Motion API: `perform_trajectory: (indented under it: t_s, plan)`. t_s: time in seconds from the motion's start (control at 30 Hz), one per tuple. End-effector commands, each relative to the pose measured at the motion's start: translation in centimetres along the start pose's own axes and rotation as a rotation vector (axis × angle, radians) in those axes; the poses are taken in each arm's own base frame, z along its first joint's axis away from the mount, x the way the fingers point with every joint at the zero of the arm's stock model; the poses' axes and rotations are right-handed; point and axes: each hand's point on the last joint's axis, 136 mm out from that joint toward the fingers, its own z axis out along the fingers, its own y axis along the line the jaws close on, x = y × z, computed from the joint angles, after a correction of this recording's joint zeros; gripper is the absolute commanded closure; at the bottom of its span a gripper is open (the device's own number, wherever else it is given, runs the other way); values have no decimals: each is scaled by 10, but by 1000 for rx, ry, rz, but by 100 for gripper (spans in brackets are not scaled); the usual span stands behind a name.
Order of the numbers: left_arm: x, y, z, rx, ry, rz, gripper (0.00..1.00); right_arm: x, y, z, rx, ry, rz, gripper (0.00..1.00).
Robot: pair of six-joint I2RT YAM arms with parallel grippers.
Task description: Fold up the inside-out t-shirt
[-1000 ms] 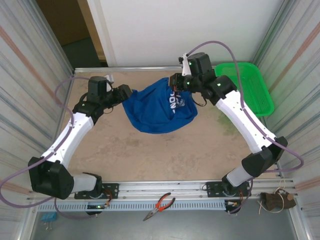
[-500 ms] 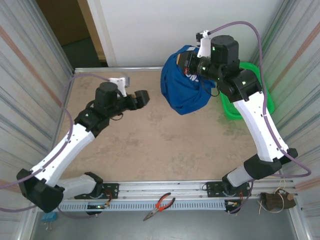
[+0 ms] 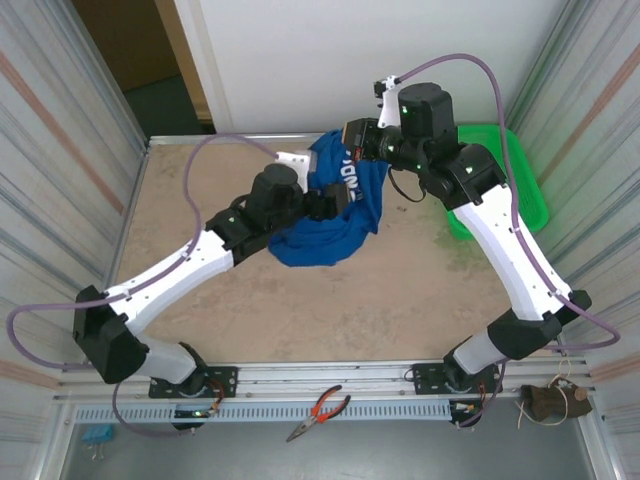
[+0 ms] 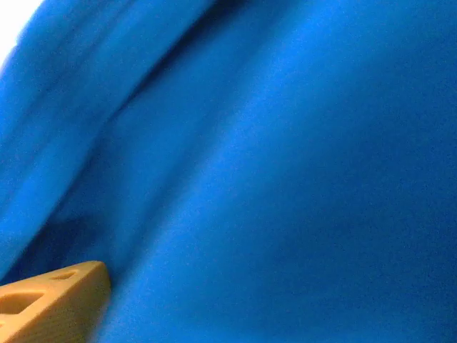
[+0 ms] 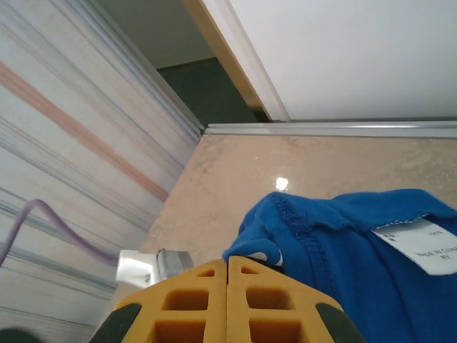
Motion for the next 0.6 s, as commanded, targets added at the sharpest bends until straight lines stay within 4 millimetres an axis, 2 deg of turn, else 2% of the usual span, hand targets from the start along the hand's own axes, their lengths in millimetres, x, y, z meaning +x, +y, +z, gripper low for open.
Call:
perform_trajectory:
  t_s: [0.0,0.03,0.13,0.27,0.33,0.4,0.57]
  plan:
    - [-9,42,-27,-104,-56,-49,12,-18,17,-16,-62,-105,25,100]
    - [-10,42,-35,-96,-61,-34,12,-2,11,-4,-52,-70,35,100]
    - [-22,24,-58,-28,-99,15,12,18,8,10,-44,-42,49,100]
    - [-32,-19,-77,71,-168,103,11,35,10,21,-27,-22,40,100]
    - [-31,-39,-74,111,-180,142,11,41,13,26,-24,-10,35,100]
    - [-27,-48,-61,114,-161,164,10,45,16,29,-29,-1,38,100]
    - [-15,-37,-28,14,-129,171,11,49,21,22,-43,-2,37,100]
